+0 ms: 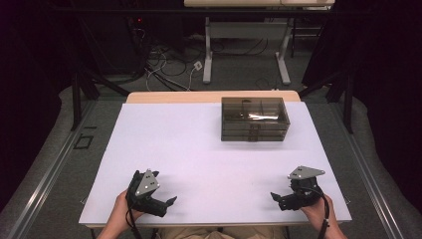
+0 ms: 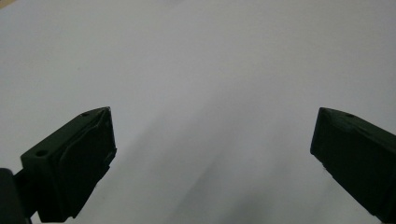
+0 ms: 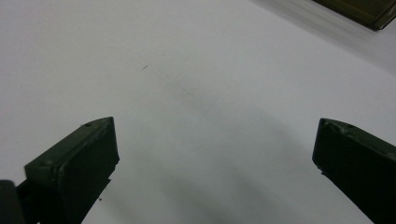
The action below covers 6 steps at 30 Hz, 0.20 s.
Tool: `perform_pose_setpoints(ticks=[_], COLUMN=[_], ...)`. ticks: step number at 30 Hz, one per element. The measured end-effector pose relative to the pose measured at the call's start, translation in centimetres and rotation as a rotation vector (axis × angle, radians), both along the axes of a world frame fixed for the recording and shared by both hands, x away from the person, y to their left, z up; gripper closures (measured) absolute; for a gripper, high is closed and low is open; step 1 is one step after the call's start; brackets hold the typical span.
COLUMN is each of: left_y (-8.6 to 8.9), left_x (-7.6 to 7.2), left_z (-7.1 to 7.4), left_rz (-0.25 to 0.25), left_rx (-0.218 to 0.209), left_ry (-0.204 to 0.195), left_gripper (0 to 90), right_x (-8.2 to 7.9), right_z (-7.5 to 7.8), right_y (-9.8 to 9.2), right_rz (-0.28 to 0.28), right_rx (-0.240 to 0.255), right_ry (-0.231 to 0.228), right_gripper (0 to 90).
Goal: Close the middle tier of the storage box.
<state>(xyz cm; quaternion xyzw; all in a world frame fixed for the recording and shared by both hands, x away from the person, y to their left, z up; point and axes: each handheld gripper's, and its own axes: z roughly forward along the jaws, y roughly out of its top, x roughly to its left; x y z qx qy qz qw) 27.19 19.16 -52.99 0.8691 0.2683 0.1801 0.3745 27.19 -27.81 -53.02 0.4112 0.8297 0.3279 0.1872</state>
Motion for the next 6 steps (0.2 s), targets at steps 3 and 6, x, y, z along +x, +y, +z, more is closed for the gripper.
perform_pose_setpoints(ticks=[3,6], left_y=[-0.07,-0.21], left_x=[0.14,0.29], left_z=[-0.03,-0.13], left_rz=[0.001,0.004], left_rx=[0.001,0.0], left_ry=[0.0,0.002], left_gripper=[0.1,0.2], right_x=[0.02,0.01], right_z=[-0.15,-0.11], right_y=[0.09,0.05], right_rz=[0.003,0.014], right_rx=[0.006,-0.008], right_ry=[0.004,0.013], right_gripper=[0.0,0.0])
